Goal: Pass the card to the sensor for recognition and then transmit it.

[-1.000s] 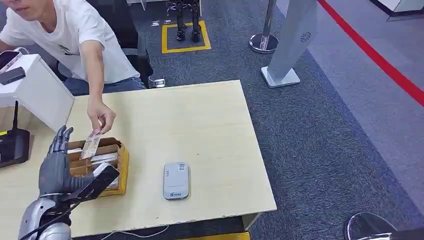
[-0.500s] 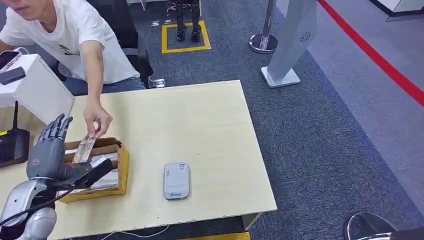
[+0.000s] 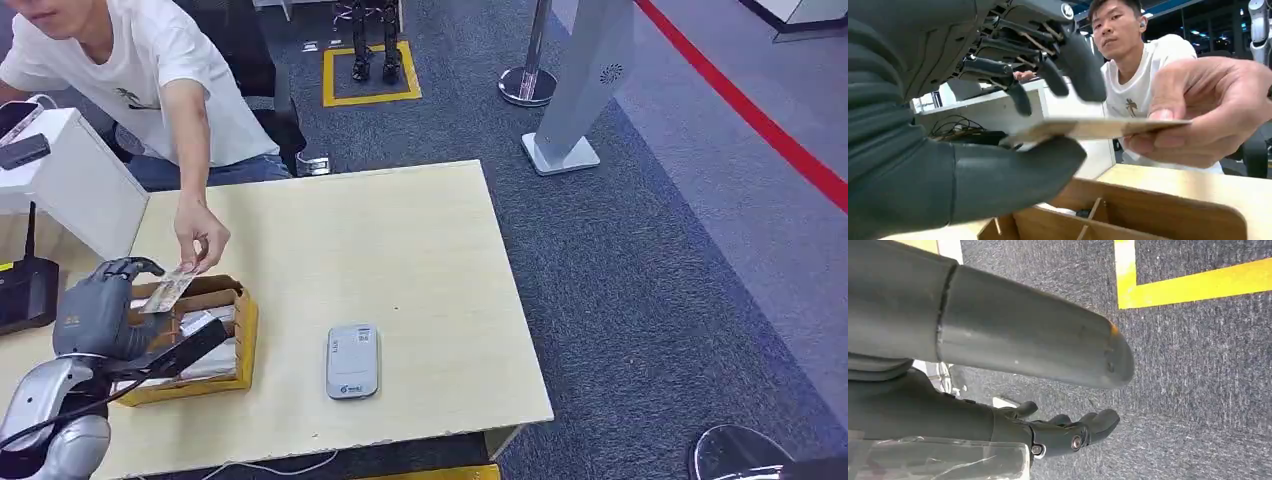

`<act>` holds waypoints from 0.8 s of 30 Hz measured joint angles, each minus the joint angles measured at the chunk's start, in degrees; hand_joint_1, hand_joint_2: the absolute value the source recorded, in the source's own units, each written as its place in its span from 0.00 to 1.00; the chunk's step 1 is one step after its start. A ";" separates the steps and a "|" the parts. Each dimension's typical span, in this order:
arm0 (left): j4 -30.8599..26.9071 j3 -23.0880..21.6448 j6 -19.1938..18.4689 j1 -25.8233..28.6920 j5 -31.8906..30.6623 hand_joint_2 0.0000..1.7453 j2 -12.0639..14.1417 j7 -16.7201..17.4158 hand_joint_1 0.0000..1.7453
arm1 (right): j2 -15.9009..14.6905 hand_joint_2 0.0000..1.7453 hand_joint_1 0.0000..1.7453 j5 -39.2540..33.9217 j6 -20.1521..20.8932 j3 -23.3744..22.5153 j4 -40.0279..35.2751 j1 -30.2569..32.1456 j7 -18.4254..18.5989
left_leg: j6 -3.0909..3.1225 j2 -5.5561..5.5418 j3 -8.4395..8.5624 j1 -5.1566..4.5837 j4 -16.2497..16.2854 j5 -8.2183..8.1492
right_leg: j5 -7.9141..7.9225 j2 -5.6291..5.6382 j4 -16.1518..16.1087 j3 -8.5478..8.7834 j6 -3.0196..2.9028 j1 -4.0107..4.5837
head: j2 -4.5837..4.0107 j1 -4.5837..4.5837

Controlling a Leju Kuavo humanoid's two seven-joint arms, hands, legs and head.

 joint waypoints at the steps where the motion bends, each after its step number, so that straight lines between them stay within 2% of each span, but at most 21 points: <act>1: 0.00 0.00 0.15 0.21 0.02 1.00 0.11 0.00 1.00 | 0.00 0.00 0.00 0.00 0.00 0.00 0.02 -0.02 0.00 | 0.00 0.00 0.00 0.00 0.00 0.00 | 0.00 0.00 0.00 0.00 0.00 0.00 | 0.00 -0.02; 24: 0.00 0.00 0.44 1.24 0.79 1.00 0.20 -0.30 1.00 | 0.07 0.00 0.00 0.70 0.00 0.96 0.09 0.01 0.33 | 0.00 -0.01 0.00 0.00 0.00 0.00 | 0.00 -0.01 0.00 0.01 0.00 0.00 | 0.00 0.00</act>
